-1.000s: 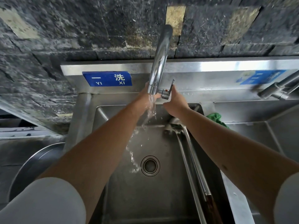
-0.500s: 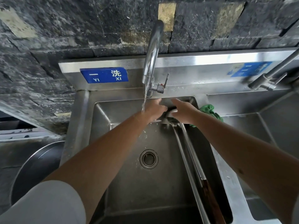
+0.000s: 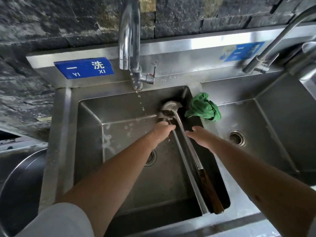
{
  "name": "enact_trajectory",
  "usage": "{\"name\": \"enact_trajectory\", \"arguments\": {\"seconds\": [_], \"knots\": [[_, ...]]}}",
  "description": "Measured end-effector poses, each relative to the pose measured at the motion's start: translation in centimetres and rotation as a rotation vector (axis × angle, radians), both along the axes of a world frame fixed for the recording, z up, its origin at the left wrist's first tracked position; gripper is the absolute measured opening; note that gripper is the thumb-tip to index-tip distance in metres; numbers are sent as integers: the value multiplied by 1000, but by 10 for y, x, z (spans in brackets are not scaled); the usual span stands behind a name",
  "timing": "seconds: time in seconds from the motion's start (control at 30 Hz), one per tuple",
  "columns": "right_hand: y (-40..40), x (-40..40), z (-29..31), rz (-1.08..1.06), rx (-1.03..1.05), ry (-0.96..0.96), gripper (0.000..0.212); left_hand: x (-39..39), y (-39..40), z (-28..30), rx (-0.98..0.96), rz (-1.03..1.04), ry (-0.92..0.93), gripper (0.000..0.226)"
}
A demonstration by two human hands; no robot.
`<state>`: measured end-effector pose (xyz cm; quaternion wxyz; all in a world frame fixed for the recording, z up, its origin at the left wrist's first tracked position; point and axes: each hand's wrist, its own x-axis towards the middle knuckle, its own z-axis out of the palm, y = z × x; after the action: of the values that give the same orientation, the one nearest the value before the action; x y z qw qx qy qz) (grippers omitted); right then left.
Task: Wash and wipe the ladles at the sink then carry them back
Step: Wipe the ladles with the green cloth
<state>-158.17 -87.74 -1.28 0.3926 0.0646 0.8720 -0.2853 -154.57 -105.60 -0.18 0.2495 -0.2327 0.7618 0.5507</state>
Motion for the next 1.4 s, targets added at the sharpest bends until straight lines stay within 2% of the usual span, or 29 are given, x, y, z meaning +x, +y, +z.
{"name": "enact_trajectory", "arguments": {"seconds": [0.13,0.27,0.33,0.4,0.5,0.67,0.83,0.9,1.0,1.13,1.2,1.3,1.4], "knots": [[10,26,-14,-313,-167,-156,80,18,21,-36,128,94,-172,50],[9,39,-28,-405,-162,-230,106,25,41,-59,230,191,-282,73],[6,42,-33,-421,-151,-287,111,27,50,-70,281,227,-319,81],[8,45,-34,-428,-174,-368,98,27,57,-80,347,274,-344,79],[13,46,-30,-445,-222,-373,67,27,64,-93,460,302,-348,62],[6,39,-60,-559,-252,-379,84,22,71,-105,524,300,-351,59],[1,36,-71,-573,-379,-305,60,15,77,-117,495,334,-319,58],[5,35,-82,-593,-409,-293,57,12,79,-117,467,337,-312,53],[7,36,-77,-621,-400,-333,63,11,81,-116,455,375,-320,35],[0,46,-72,-512,-189,-478,93,14,79,-126,339,414,-330,23],[2,49,-77,-516,-219,-515,101,16,77,-127,371,435,-324,30],[6,50,-78,-507,-293,-506,92,18,72,-126,423,399,-305,39],[11,55,-79,-470,-274,-498,105,18,67,-126,418,346,-299,61]]}}
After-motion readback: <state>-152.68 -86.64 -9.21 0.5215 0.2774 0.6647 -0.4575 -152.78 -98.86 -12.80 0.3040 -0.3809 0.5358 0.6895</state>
